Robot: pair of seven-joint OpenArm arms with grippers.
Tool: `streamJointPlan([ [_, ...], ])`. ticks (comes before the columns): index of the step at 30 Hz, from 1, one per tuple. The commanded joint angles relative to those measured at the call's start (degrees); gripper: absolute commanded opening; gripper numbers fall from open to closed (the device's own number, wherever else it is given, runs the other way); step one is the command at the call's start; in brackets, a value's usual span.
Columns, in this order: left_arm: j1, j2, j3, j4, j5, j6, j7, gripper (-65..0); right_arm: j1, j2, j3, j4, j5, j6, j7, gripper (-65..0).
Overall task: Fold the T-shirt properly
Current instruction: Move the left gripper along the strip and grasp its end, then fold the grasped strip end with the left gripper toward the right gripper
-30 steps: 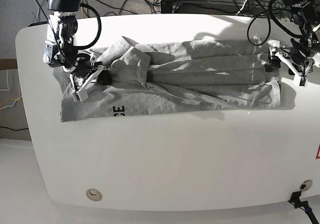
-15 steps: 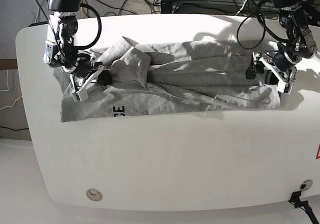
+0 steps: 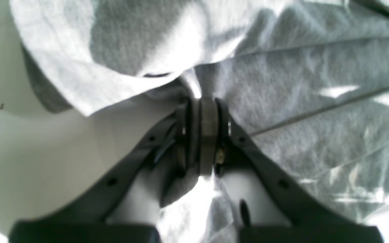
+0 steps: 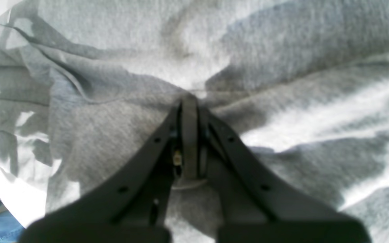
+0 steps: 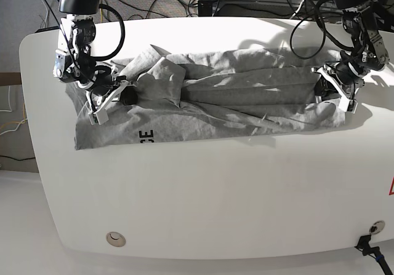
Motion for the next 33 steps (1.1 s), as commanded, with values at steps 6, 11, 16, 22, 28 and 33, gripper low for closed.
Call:
streamJointPlan([
  [6, 3.2, 0.6, 0.1, 17.4, 0.4, -0.1, 1.7, -63.0, -0.3, 0.8, 0.2, -0.4, -4.1, -1.8, -2.6, -65.0],
  [11, 3.2, 1.8, 0.2, 25.9, 0.3, -0.1, 9.2, -63.0, -0.3, -0.1, 0.2, -0.4, -4.3, -1.8, -2.6, -65.0],
  [16, 3.2, 4.5, 1.6, 28.7, 0.2, -0.1, 9.3, -63.0, -0.3, -0.8, 0.2, -0.4, -4.3, -1.8, -2.6, -65.0],
  [22, 3.2, 5.3, 9.3, 29.2, -4.9, -0.1, 9.3, -62.8, -0.4, -0.8, 0.2, -0.4, -4.3, -1.8, -2.6, -65.0],
  [28, 2.2, 8.3, 16.0, 29.2, -13.8, -0.1, 9.3, -63.0, -0.4, -0.8, 0.2, -0.4, -4.4, -1.8, -2.6, -65.0],
  [33, 1.0, 13.4, 18.1, 29.0, -13.5, -0.1, 9.3, -63.0, -0.4, -0.8, 0.2, -0.4, -4.3, -1.8, -2.6, -65.0],
])
